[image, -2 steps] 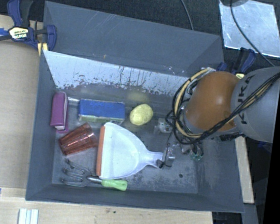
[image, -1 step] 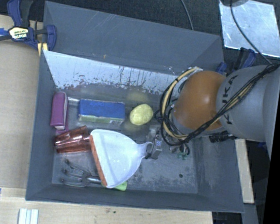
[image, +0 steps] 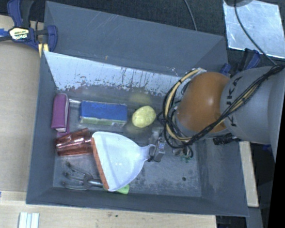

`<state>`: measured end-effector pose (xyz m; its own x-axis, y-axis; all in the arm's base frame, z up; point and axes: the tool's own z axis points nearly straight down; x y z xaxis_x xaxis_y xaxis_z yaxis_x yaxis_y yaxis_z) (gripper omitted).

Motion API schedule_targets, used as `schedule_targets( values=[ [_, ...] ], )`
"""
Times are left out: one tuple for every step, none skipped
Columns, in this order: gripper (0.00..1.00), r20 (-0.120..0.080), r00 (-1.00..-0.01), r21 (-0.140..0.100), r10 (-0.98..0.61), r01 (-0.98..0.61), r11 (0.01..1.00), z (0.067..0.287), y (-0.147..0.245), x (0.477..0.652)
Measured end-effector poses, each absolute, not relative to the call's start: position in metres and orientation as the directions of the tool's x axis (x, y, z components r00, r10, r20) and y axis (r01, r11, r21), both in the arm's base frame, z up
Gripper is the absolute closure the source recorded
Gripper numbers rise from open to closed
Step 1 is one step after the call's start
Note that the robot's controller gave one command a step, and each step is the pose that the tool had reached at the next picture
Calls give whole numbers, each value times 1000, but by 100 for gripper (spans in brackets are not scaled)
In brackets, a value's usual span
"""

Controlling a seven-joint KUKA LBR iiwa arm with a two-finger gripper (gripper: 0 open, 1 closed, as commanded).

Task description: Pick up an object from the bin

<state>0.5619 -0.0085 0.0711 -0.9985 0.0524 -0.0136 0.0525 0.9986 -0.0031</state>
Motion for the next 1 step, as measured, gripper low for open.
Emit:
schedule_targets(
  values=[
    [100, -12, -999, -3, 34, 34, 999, 164, -6, 558]
  ],
)
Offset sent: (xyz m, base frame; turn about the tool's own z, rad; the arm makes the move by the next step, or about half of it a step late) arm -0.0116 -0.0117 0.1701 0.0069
